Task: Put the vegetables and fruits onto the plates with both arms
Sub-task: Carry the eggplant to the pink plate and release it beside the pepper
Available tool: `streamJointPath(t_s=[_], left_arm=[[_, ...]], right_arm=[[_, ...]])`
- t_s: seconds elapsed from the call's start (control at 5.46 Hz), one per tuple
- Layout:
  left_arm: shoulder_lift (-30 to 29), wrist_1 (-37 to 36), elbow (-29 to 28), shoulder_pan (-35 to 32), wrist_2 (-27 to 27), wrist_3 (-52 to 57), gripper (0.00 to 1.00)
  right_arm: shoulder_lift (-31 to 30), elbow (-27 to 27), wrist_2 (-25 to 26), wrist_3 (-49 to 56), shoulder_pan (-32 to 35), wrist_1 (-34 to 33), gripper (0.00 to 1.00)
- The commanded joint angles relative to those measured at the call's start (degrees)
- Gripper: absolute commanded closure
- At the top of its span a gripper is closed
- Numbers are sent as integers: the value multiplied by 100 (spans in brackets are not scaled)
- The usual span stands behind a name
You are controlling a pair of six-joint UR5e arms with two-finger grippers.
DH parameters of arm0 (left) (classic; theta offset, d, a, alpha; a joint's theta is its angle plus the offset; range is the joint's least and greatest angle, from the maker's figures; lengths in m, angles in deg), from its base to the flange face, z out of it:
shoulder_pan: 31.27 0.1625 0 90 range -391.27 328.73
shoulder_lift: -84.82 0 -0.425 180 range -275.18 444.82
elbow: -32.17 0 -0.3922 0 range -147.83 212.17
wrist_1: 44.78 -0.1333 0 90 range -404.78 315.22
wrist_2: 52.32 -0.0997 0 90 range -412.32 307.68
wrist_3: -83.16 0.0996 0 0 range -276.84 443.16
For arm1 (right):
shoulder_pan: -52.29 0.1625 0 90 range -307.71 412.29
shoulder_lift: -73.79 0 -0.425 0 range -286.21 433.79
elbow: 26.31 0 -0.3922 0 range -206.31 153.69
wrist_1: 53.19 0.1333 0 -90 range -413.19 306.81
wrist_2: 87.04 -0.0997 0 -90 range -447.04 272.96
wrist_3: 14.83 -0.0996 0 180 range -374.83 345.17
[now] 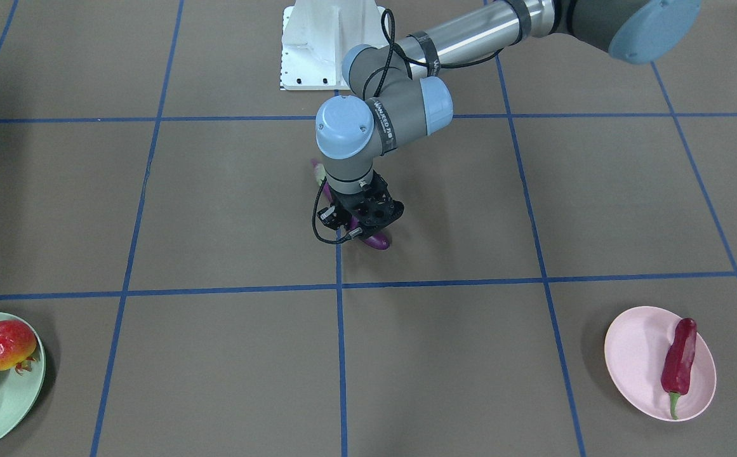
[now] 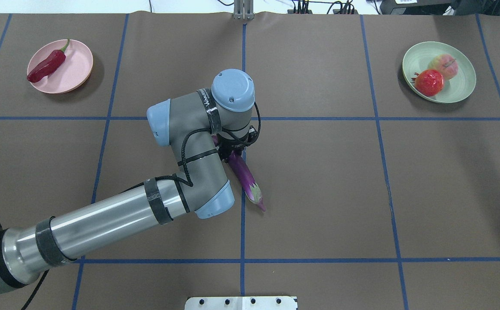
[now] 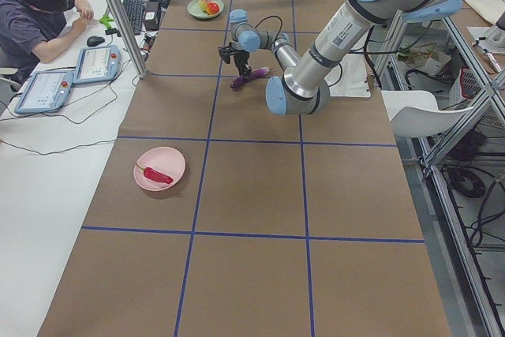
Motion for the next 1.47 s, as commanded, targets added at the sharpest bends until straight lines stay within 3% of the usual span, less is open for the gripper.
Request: streamJointPath(t_s=[0.0, 0.18, 0.55, 0.73, 0.92, 1.1, 1.28], left_arm=[[24, -86, 595, -392, 3, 951, 100], [242, -104, 774, -838, 11, 1795, 100], [891, -139, 855, -1848, 82, 5825, 100], [1060, -96, 437, -2471, 473, 7091, 100], [1062, -9, -403, -3156, 1043, 8896, 100], [1062, 401, -1177, -3519, 1040, 10750, 100], [1062, 1162, -1907, -3540, 961, 11343, 100]], right_arm=[[2, -1, 0, 0, -3, 0, 0], [2, -1, 0, 0, -11, 0, 0], [2, -19, 9, 17, -11, 0, 0], [2, -19, 9, 17, -11, 0, 0], [2, -28, 17, 17, -11, 0, 0], [2, -54, 9, 17, -20, 0, 0], [2, -54, 17, 17, -29, 0, 0]])
